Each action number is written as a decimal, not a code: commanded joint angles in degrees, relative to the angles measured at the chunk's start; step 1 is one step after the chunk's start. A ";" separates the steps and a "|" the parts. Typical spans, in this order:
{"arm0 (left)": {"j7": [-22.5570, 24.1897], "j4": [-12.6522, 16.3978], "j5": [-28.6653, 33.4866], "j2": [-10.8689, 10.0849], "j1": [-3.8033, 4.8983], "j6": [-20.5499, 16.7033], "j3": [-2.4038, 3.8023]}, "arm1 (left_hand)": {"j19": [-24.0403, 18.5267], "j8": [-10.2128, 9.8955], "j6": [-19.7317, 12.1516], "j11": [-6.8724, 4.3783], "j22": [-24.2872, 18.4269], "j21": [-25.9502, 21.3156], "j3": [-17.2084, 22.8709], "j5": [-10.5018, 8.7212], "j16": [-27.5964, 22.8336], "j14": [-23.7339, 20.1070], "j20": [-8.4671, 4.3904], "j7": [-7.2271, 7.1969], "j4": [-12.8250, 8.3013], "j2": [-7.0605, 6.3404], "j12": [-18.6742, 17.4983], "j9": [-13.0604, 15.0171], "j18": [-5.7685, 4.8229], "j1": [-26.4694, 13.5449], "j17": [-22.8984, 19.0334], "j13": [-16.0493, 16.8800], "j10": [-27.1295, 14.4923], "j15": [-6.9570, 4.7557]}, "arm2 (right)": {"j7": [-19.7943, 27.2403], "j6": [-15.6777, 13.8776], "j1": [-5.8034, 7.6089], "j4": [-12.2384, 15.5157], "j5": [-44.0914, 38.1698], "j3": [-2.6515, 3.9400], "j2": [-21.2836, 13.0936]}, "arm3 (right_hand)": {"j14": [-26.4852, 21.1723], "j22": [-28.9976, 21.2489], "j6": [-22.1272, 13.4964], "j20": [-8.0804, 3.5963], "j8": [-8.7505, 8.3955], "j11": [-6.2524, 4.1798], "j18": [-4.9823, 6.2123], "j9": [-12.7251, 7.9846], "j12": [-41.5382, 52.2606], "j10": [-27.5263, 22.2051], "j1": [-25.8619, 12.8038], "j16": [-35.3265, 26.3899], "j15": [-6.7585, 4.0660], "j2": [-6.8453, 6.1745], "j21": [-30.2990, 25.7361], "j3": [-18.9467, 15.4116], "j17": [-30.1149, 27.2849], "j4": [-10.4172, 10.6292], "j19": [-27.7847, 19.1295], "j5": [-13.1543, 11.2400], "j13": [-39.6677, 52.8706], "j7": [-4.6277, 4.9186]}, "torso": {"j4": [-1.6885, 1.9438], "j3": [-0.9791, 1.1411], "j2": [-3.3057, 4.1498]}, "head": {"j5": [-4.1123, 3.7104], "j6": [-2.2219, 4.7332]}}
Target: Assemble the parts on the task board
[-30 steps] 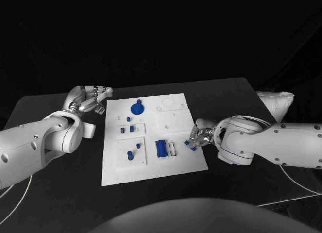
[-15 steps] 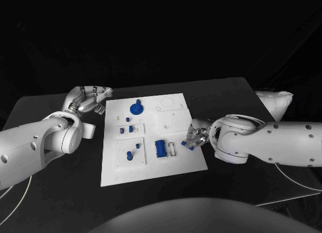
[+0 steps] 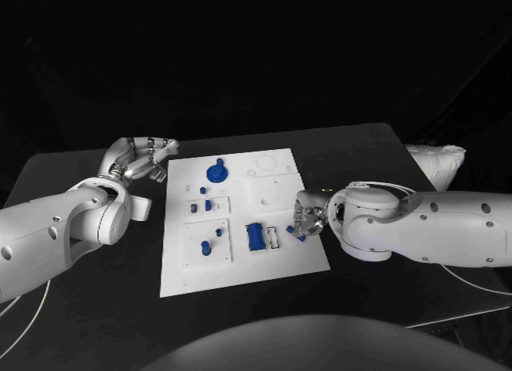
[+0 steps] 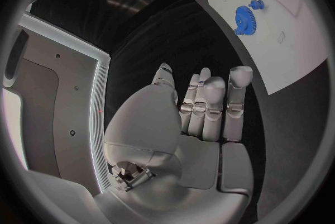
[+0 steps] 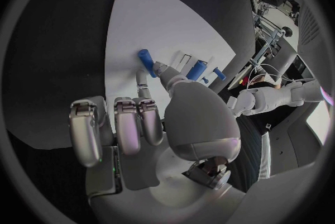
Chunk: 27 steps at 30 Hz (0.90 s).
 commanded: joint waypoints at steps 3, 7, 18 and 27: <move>0.44 0.07 -0.02 0.15 0.05 0.87 0.05 | -0.06 0.31 -0.09 -0.19 0.08 0.15 -0.30 0.30 0.03 -0.22 -0.11 0.00 -0.09 0.54 0.18 0.03 0.67 -0.07 0.02 0.09 0.16 0.03 | -7.99 4.98 -0.12 -0.21 -5.52 -0.10 0.24 | 6.08 15.08 -0.12 0.24 -0.21 0.42 -0.39 -0.04 0.38 5.93 -0.88 0.24 0.44 -0.04 0.26 -0.47 15.10 0.22 5.99 -0.57 15.06 0.06 | -0.01 0.02 0.01 | 0.05 0.00; 0.44 0.11 -0.02 0.12 0.05 0.87 0.05 | -0.06 0.31 -0.09 -0.19 0.08 0.15 -0.30 0.30 0.03 -0.22 -0.11 0.00 -0.09 0.54 0.18 0.03 0.67 -0.07 0.02 0.09 0.16 0.03 | -8.09 6.07 -0.14 -0.30 -5.73 -0.10 0.46 | 6.08 15.08 0.00 0.31 -0.21 0.44 -0.39 0.00 0.38 5.93 -1.38 0.24 0.49 -0.31 0.26 -0.84 15.10 0.49 5.99 -0.80 15.06 0.07 | 0.01 0.04 0.03 | 0.01 0.00; 0.40 0.06 -0.02 0.14 0.05 0.87 0.05 | -0.06 0.31 -0.09 -0.19 0.08 0.15 -0.30 0.30 0.03 -0.22 -0.11 0.00 -0.09 0.54 0.18 0.03 0.67 -0.07 0.02 0.09 0.16 0.03 | -8.22 8.76 -0.17 -0.55 -5.65 -0.10 0.79 | 6.08 15.08 0.07 0.40 -0.31 0.48 -0.39 0.07 0.38 5.93 -2.49 0.24 0.54 -0.92 0.26 -1.63 15.10 1.11 5.99 -0.97 15.06 0.09 | 0.00 -0.02 0.00 | -0.03 0.00; 0.38 0.11 -0.02 0.09 0.05 0.87 0.05 | -0.06 0.31 -0.09 -0.19 0.08 0.15 -0.30 0.30 0.03 -0.22 -0.11 0.00 -0.09 0.54 0.18 0.03 0.67 -0.07 0.02 0.09 0.16 0.03 | -8.31 10.69 -0.20 -1.00 -5.41 -0.10 1.27 | 6.08 15.08 0.47 0.39 -0.19 0.31 -0.39 0.24 0.38 5.93 -1.95 0.24 0.44 -0.69 0.26 -1.33 15.10 0.82 5.99 0.16 15.06 -0.16 | 0.02 0.01 0.02 | -0.02 0.00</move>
